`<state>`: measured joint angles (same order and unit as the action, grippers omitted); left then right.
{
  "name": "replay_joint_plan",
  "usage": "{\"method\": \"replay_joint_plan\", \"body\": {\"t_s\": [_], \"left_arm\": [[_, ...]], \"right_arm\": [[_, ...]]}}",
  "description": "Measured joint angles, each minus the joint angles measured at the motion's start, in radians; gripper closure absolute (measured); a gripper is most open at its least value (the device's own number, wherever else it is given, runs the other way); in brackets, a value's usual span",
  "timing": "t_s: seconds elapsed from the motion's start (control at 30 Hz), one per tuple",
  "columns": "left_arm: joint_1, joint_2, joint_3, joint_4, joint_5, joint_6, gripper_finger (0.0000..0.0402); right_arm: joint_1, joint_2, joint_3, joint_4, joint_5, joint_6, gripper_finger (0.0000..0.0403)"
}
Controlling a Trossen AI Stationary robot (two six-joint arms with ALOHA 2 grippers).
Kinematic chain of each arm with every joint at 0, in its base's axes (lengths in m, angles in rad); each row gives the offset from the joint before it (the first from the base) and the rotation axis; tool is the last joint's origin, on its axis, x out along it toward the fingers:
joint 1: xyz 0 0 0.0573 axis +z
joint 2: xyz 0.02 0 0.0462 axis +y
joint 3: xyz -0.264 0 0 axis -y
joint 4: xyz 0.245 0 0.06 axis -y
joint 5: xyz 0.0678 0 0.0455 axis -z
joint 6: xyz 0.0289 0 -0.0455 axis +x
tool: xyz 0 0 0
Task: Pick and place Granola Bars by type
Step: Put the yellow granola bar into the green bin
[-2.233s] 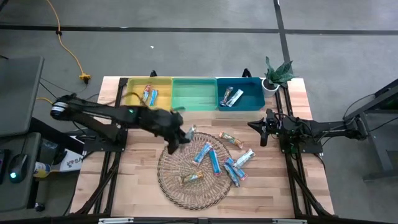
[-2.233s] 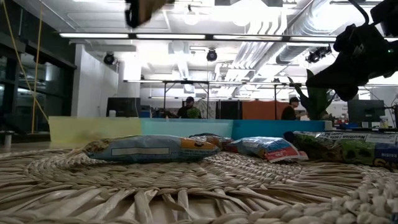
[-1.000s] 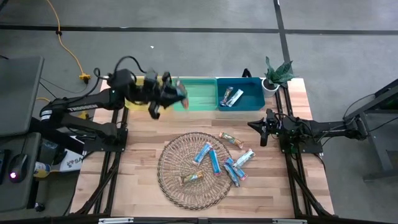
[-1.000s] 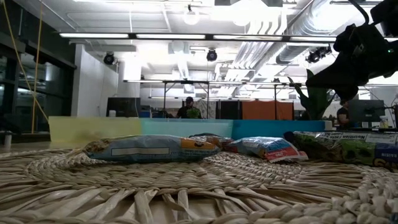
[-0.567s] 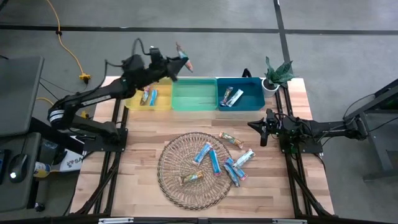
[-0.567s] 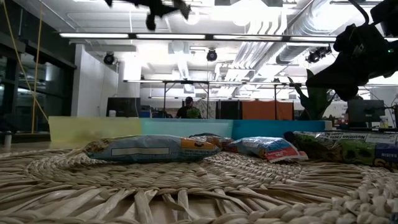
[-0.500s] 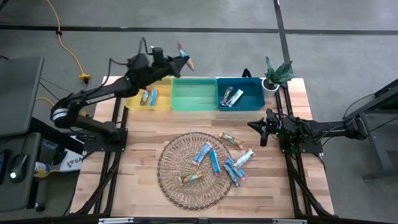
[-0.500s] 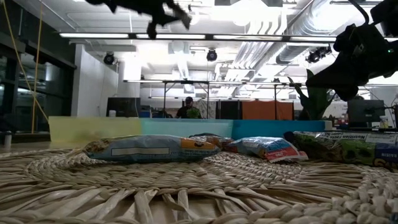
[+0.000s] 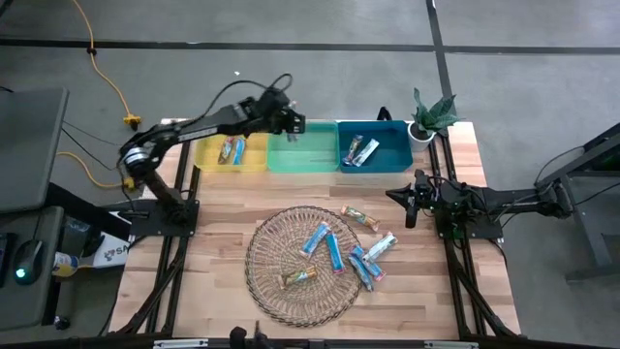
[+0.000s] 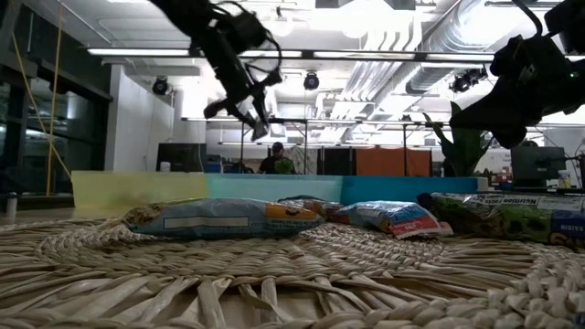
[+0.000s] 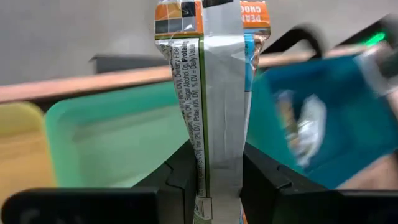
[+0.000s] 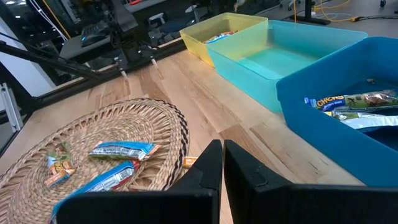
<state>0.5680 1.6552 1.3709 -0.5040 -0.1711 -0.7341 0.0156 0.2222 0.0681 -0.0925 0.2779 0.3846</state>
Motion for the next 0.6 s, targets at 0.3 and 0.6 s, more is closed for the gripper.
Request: {"method": "replay_joint_plan", "body": {"t_s": [0.3, 0.6], "left_arm": [[-0.007, 0.263, 0.294, -0.426, 0.010, 0.009, 0.0312], [-0.012, 0.389, 0.298, -0.465, -0.019, -0.087, 0.0312]], "right_arm": [[0.000, 0.000, 0.000, 0.000, 0.000, 0.000, 0.0402], [0.000, 0.000, 0.000, 0.000, 0.000, 0.000, 0.0402]]}}
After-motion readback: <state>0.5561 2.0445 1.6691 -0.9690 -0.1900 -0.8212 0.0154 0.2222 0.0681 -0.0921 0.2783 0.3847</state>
